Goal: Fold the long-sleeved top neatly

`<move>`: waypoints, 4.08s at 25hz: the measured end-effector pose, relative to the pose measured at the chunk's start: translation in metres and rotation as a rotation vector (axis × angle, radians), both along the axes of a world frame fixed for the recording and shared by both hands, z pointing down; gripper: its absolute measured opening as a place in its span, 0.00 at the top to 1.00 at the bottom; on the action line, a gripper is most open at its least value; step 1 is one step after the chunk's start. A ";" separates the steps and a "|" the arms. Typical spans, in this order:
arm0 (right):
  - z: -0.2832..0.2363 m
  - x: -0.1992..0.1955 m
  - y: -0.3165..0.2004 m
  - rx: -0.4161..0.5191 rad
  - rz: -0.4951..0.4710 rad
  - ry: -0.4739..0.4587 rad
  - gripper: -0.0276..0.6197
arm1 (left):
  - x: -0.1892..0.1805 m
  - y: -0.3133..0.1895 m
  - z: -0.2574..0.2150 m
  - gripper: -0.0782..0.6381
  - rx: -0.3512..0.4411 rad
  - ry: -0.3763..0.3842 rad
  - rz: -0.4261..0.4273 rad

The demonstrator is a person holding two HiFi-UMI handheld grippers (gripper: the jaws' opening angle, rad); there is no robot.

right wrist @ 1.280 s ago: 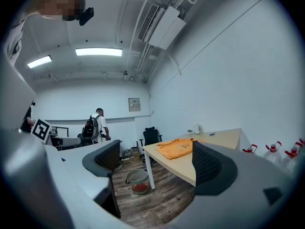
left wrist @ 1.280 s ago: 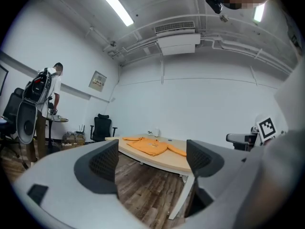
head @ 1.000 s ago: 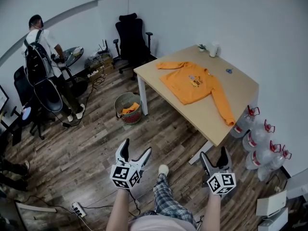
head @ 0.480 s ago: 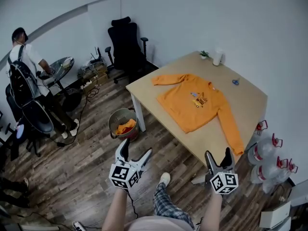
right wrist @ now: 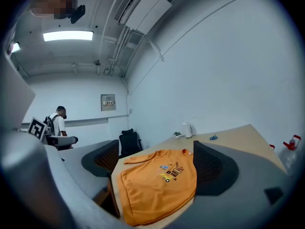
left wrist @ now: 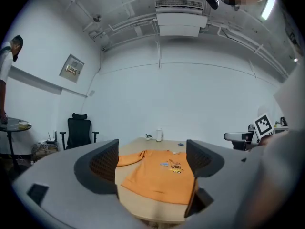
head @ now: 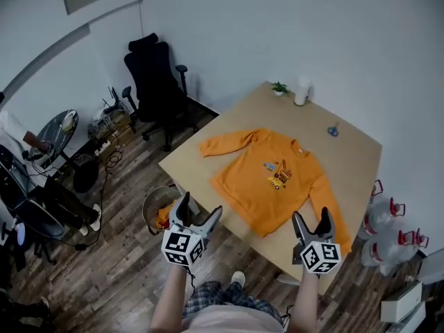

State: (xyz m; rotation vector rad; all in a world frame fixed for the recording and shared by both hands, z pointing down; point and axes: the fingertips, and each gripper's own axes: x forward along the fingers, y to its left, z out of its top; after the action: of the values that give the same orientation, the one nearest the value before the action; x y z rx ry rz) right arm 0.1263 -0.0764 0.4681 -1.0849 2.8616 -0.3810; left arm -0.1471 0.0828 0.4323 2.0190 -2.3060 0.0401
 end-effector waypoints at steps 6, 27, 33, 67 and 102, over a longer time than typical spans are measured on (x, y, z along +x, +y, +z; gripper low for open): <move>0.018 -0.006 -0.020 -0.046 0.067 0.031 0.23 | -0.006 -0.057 0.011 0.29 -0.017 0.029 0.084; 0.023 -0.013 -0.077 -0.058 0.437 0.055 0.25 | -0.004 -0.235 0.037 0.30 -0.093 0.023 0.527; 0.026 0.006 -0.080 -0.082 0.503 0.075 0.26 | 0.022 -0.254 0.039 0.30 -0.118 0.024 0.606; 0.192 0.260 -0.025 -0.563 1.022 0.194 0.49 | 0.359 -0.270 0.184 0.30 -0.497 0.011 1.138; 0.130 0.200 -0.094 -0.460 0.824 0.329 0.84 | 0.264 -0.313 0.171 0.30 -0.483 0.065 0.907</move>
State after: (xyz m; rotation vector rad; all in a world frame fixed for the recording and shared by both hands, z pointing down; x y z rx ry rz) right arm 0.3258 -0.1705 0.5984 -2.4405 2.2720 -0.8574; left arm 0.1165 -0.2299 0.6032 2.4858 -1.0173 0.5051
